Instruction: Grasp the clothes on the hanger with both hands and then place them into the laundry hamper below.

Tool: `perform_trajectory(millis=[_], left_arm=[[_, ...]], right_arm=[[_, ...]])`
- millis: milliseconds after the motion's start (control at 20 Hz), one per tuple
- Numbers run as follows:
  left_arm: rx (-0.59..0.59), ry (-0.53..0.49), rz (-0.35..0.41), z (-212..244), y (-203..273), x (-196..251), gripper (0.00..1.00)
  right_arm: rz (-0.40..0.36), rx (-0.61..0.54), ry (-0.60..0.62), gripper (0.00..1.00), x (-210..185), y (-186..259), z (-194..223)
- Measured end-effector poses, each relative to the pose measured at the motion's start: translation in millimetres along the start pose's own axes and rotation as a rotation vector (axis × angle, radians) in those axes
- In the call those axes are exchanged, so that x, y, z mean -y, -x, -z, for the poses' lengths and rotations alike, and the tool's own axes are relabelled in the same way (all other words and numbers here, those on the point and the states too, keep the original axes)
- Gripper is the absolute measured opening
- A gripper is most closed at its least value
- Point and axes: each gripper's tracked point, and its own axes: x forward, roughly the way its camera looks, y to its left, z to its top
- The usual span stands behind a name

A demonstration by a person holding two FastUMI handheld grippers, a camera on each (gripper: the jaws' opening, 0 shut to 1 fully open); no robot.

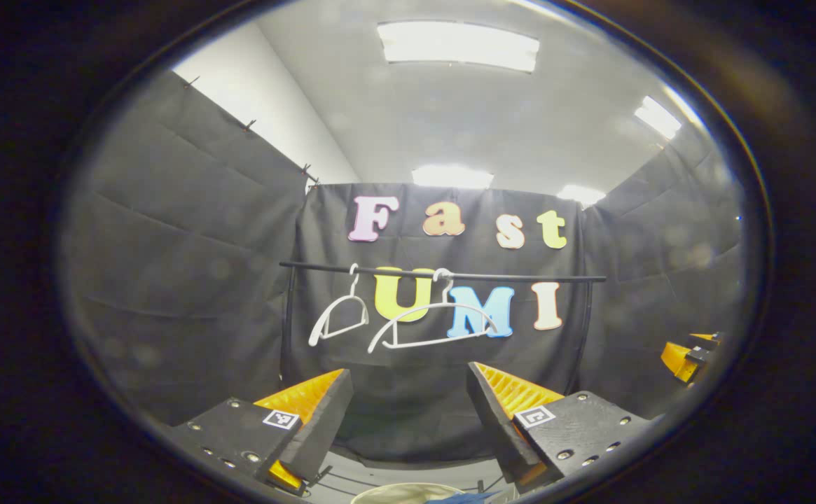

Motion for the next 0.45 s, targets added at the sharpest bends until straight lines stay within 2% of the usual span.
perform_trajectory(millis=[200,250,350,400,450], left_arm=[[-0.023,0.003,-0.051,17,9,-36,0.95],[-0.028,0.012,-0.058,21,11,-42,0.95],[-0.044,0.023,-0.069,27,14,-55,0.95],[-0.046,0.021,-0.073,29,13,-60,0.95],[-0.045,0.017,-0.08,29,13,-65,0.95]], right_arm=[[-0.001,-0.014,-0.004,0.91,-10,4,6],[0.0,-0.008,-0.002,0.95,-12,4,5],[-0.006,-0.004,-0.002,0.95,-20,2,4],[-0.013,0.0,-0.001,0.91,-24,2,3],[-0.012,0.003,0.003,0.95,-25,1,1]])
